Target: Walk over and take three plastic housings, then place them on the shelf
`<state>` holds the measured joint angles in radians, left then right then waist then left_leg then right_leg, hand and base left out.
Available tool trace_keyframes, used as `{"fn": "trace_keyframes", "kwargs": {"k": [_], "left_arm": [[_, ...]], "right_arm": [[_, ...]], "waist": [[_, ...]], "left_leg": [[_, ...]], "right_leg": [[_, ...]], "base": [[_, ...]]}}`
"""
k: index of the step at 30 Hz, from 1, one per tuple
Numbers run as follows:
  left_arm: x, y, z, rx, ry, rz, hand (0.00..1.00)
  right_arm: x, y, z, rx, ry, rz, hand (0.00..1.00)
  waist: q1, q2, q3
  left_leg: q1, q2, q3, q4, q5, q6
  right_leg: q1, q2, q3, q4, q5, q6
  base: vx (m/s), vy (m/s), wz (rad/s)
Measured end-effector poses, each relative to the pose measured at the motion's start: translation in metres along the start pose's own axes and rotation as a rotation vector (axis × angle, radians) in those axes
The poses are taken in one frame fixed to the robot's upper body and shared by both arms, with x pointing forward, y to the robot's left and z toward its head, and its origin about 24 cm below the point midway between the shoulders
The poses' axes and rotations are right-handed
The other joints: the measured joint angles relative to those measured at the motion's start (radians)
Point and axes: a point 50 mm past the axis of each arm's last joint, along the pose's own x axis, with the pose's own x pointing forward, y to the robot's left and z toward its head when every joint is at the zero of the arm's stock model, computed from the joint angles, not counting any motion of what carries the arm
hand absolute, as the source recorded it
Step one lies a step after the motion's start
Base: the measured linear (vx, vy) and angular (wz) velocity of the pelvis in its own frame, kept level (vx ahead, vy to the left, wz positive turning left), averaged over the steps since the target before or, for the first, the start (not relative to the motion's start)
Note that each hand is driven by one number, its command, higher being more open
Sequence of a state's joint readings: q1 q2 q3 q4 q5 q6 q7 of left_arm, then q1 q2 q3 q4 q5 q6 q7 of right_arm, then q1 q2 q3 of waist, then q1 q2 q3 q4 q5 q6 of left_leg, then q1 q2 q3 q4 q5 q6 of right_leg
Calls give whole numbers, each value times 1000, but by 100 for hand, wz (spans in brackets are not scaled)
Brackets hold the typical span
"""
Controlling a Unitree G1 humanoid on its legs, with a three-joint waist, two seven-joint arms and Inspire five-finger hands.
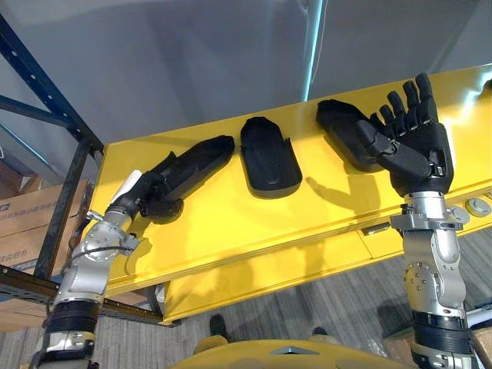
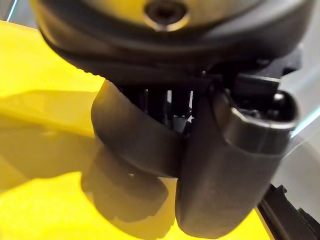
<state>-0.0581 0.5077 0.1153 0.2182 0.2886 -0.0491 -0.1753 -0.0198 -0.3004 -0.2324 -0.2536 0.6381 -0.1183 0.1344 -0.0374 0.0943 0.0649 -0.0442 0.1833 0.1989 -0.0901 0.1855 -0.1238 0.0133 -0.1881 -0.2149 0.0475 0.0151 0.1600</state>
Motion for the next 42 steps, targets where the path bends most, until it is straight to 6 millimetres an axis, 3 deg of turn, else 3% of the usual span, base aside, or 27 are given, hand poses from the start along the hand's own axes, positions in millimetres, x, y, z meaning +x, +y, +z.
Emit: {"fn": "trace_keyframes", "kwargs": {"k": [4, 13, 20, 27, 28, 42], "left_arm": [[-4, -15, 1, -53, 71, 163, 0], [-17, -26, 7, -104, 198, 457, 0], [-29, -44, 25, -88, 205, 435, 0], [-31, -40, 30, -72, 200, 385, 0], [-32, -40, 31, -75, 195, 371, 100], [-31, -31, 29, -203, 227, 411, 100]], "right_arm": [[-2, 12, -3, 51, -13, 0, 100], [-13, 32, -11, 141, -1, -18, 100], [-14, 41, -17, 204, 5, -72, 100], [-18, 48, -22, 226, 31, -76, 100], [-20, 47, -23, 229, 37, -85, 100], [-22, 47, -25, 247, 37, -106, 100]], "waist": [[-7, -4, 3], [-14, -32, 23], [5, -40, 31], [10, -50, 42], [10, -51, 43], [8, -60, 53]], "left_leg": [[2, 0, -1, 0, -1, -1], [1, 0, -9, 0, -3, -3], [6, -1, -35, 0, -1, -2], [14, -2, -46, 0, -8, -3], [14, -2, -49, 0, -8, -3], [16, 0, -56, 0, -11, -6]], "right_leg": [[2, 0, 0, -1, -1, 4], [7, 0, -7, -1, -3, 6], [32, 1, -35, -1, -12, 3], [55, 2, -48, -14, -14, 5], [58, 3, -51, -15, -14, 5], [64, 6, -57, -15, -15, 8]], "base": [[0, 0, 0], [0, 0, 1], [-7, -10, 11], [-15, -10, 4], [8, -11, 6], [3, -4, 1]]}}
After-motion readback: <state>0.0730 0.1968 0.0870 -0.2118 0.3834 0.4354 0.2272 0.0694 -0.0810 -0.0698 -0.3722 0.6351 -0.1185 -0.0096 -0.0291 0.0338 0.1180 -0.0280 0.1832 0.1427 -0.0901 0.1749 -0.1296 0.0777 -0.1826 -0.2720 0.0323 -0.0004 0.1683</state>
